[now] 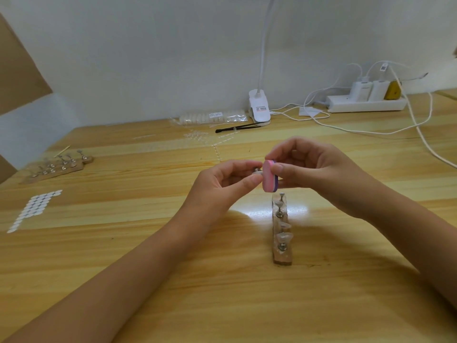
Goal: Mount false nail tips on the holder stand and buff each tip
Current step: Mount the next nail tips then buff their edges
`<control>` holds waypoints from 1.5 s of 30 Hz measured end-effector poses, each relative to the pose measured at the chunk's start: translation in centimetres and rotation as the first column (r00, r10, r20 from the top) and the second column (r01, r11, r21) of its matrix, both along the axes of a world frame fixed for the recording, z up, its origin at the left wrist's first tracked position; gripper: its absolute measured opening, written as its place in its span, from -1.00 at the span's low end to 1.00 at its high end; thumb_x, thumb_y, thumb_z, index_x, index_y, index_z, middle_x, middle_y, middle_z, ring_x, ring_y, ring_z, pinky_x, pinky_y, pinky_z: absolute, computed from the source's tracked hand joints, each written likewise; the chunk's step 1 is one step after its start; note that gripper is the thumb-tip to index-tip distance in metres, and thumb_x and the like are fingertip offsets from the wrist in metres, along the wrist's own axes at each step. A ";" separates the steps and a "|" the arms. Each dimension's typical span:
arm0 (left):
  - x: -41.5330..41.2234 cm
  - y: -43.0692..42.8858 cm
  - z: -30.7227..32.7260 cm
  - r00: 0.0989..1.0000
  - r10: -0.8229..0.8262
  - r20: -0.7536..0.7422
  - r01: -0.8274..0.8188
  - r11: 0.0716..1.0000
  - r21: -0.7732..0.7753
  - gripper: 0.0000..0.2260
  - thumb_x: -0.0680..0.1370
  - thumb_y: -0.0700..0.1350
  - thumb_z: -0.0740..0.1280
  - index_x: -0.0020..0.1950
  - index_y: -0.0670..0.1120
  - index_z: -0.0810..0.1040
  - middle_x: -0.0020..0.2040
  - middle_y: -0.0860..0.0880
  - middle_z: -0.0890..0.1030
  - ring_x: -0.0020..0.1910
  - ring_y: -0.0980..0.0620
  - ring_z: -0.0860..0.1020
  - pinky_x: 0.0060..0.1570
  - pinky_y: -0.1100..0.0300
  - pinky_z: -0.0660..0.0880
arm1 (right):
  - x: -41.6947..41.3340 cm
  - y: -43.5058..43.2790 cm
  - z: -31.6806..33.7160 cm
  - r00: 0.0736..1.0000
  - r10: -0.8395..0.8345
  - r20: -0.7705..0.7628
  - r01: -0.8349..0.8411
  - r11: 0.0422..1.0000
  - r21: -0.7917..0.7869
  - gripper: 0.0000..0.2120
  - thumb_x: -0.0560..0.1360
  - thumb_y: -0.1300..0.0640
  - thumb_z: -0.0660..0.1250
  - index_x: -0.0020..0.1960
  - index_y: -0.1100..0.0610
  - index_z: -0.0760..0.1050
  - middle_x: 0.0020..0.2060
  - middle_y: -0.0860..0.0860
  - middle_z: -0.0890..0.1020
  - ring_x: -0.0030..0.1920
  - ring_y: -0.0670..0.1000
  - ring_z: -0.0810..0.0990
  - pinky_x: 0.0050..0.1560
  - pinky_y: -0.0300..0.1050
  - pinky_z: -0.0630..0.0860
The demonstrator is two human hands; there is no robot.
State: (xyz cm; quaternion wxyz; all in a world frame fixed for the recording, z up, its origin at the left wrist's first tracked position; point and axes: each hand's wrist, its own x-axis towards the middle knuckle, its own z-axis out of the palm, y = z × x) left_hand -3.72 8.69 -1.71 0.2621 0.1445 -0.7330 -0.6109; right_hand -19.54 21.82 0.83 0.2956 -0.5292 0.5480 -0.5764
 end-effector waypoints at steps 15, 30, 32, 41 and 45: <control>0.0 0.0 -0.1 1.000 -0.006 0.004 0.006 1.000 0.012 -0.71 0.49 -0.08 0.44 0.21 -0.07 0.64 0.09 -0.03 0.70 0.10 0.12 0.64 0.07 0.35 0.51 | -0.1 -0.1 0.0 0.992 -0.096 0.083 0.106 0.987 -0.121 -0.80 0.43 0.17 0.40 0.03 0.20 0.53 -0.14 0.04 0.69 -0.06 0.06 0.70 -0.03 -0.12 0.63; 0.1 0.2 0.0 1.000 -0.027 -0.012 0.027 1.000 0.002 -0.73 0.50 -0.15 0.44 0.20 -0.09 0.65 0.07 -0.02 0.71 0.10 0.11 0.65 0.07 0.34 0.52 | 0.4 -0.2 0.1 0.991 -0.090 -0.096 0.081 0.992 -0.093 -0.76 0.42 0.14 0.40 0.04 0.23 0.58 -0.14 0.08 0.67 -0.12 -0.01 0.68 -0.11 -0.18 0.62; 0.1 0.4 -0.1 0.999 -0.040 -0.002 0.040 0.999 -0.022 -0.71 0.46 -0.13 0.46 0.18 -0.09 0.66 0.05 -0.02 0.71 0.05 0.13 0.66 0.05 0.35 0.52 | 0.2 -0.2 0.3 0.985 -0.165 -0.041 0.156 0.973 -0.172 -0.77 0.42 0.13 0.40 0.03 0.20 0.57 -0.14 0.07 0.66 -0.12 -0.01 0.67 -0.10 -0.18 0.62; 0.3 0.3 0.2 0.999 -0.048 -0.007 0.048 0.998 -0.032 -0.76 0.47 -0.12 0.45 0.13 -0.04 0.68 0.03 -0.08 0.72 0.06 0.03 0.67 0.04 0.33 0.54 | 0.2 -0.1 0.0 0.985 -0.069 -0.159 0.059 0.996 -0.067 -0.74 0.40 0.08 0.43 0.02 0.21 0.59 -0.17 0.03 0.67 -0.15 -0.06 0.66 -0.14 -0.17 0.61; 0.0 0.7 -0.1 0.997 -0.072 0.021 0.073 0.996 -0.052 -0.77 0.46 -0.10 0.47 0.12 -0.02 0.69 0.02 -0.06 0.72 0.03 0.07 0.67 0.01 0.36 0.53 | -0.1 -0.3 0.1 0.983 -0.132 -0.130 0.117 0.986 -0.118 -0.76 0.40 0.08 0.43 0.01 0.19 0.57 -0.17 0.06 0.66 -0.15 0.01 0.66 -0.12 -0.12 0.62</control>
